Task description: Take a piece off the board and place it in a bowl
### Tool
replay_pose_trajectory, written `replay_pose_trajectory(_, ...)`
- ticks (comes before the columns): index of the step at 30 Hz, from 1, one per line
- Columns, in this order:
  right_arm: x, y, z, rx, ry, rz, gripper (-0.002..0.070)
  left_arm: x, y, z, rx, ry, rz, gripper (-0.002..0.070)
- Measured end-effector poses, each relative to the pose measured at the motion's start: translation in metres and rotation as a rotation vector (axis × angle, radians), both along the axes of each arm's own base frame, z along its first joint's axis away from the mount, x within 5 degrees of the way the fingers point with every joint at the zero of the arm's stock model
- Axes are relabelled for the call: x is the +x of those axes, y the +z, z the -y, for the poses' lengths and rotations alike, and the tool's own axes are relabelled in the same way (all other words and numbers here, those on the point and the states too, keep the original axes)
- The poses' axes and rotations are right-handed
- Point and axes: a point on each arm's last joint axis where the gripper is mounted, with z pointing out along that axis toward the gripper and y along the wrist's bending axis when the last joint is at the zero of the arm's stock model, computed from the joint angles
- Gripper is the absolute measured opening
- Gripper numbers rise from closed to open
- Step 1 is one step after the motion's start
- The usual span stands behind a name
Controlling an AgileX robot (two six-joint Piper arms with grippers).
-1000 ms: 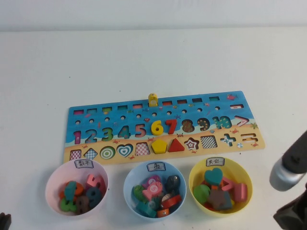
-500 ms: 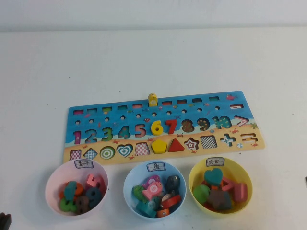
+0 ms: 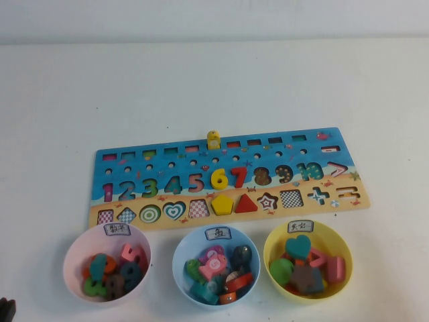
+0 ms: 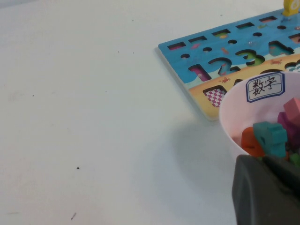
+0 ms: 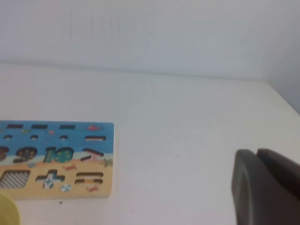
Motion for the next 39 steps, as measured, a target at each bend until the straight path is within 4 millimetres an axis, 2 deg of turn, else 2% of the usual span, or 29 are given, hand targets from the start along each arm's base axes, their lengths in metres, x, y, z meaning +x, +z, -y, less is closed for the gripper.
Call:
replay_pose_trajectory(5,-0.007,0.001,0.001,0.035,-0.008,0.039,-0.0017,0.0,0.0,0.0,0.0,0.0,0.0,-0.0005)
replay_pose_trajectory(16,-0.008,-0.003,0.001,0.048,-0.011,0.007,-0.0017,0.0,0.0,0.0,0.0,0.0,0.0,-0.0005)
replay_pose_trajectory(22,-0.008,-0.008,0.0,-0.007,0.008,-0.047,-0.0017,0.0,0.0,0.0,0.0,0.0,0.0,-0.0005)
replay_pose_trajectory(30,-0.011,-0.022,-0.005,-0.045,0.073,-0.207,-0.0017,0.0,0.0,0.0,0.0,0.0,0.0,-0.0005)
replay_pose_trajectory(39,-0.012,-0.024,-0.006,-0.049,0.079,-0.223,-0.0017,0.0,0.0,0.0,0.0,0.0,0.0,-0.0005)
